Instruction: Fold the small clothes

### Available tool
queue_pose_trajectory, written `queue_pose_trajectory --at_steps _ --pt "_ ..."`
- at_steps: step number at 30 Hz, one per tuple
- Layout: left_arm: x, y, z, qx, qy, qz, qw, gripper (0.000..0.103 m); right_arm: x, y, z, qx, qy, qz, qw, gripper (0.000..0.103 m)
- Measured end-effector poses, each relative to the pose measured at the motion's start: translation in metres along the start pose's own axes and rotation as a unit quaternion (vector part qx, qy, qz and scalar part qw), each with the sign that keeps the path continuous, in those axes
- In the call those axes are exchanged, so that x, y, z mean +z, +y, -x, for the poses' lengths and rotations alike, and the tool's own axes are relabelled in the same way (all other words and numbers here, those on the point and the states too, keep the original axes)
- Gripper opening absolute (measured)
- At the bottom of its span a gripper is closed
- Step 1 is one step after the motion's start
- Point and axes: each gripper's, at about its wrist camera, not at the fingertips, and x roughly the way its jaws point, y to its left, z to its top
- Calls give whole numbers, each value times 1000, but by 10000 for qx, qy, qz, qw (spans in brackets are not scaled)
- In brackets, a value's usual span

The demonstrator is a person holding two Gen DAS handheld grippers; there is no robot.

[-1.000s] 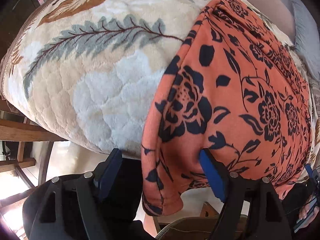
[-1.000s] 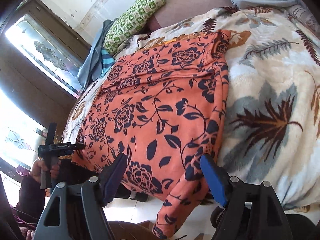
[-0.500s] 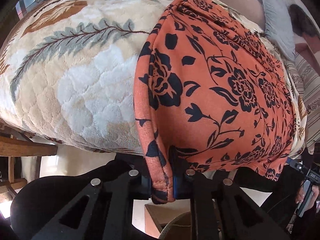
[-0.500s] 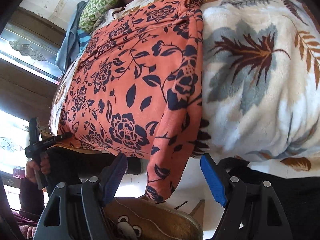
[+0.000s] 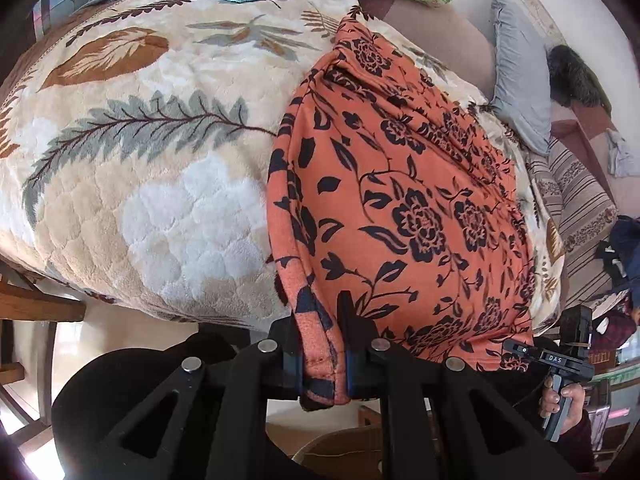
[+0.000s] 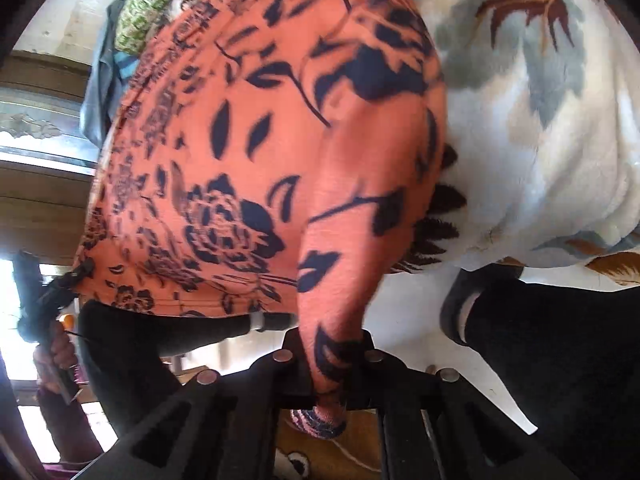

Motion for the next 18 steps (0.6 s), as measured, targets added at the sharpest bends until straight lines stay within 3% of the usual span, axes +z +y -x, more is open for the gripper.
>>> queue_pose_trajectory --at_steps 3,7,13,18 --pt "14 -9 12 -286 -163 -9 9995 15 12 18 53 758 -659 333 9944 5" --pt "55 -23 31 -647 -410 20 9971 15 41 39 114 1403 -1637 620 9745 5" --pt "151 -29 37 -862 -730 270 9932 15 120 55 147 1317 -2512 607 9570 5" --pt "254 -33 -4 -717 -687 615 9932 15 219 50 136 1145 -2744 283 9544 5"
